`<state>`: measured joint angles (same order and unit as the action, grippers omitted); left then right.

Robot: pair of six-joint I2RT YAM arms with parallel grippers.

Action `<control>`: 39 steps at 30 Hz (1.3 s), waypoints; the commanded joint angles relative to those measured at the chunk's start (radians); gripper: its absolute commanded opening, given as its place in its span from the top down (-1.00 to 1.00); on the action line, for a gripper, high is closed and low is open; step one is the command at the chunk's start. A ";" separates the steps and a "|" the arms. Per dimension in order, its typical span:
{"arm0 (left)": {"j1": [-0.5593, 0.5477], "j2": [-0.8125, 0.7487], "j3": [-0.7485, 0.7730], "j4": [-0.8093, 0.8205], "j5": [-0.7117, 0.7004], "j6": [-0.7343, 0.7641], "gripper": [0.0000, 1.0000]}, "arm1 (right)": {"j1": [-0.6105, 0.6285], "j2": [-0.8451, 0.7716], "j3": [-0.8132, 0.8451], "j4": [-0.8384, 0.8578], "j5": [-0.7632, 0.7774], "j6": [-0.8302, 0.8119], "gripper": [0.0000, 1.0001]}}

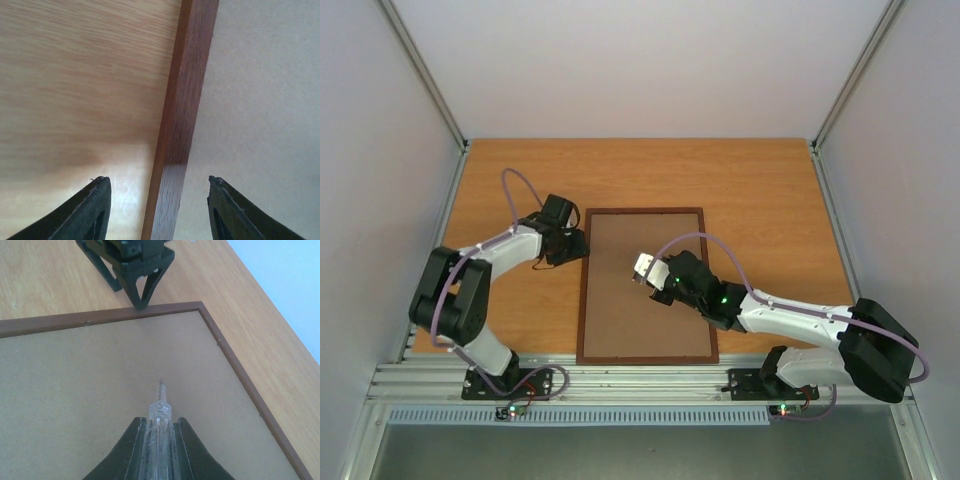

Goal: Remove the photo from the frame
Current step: Adjust the photo frame at the center of the board.

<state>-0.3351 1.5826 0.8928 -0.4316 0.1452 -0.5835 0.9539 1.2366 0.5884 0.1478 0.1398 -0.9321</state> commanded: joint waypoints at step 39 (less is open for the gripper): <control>-0.067 -0.291 -0.411 0.320 -0.067 -0.678 0.70 | -0.001 -0.052 -0.038 0.086 0.011 0.114 0.98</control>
<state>-0.3351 1.3643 0.5430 -0.2214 0.0860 -1.0210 0.9539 1.2133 0.5526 0.2321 0.1574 -0.8375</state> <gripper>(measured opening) 0.149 0.137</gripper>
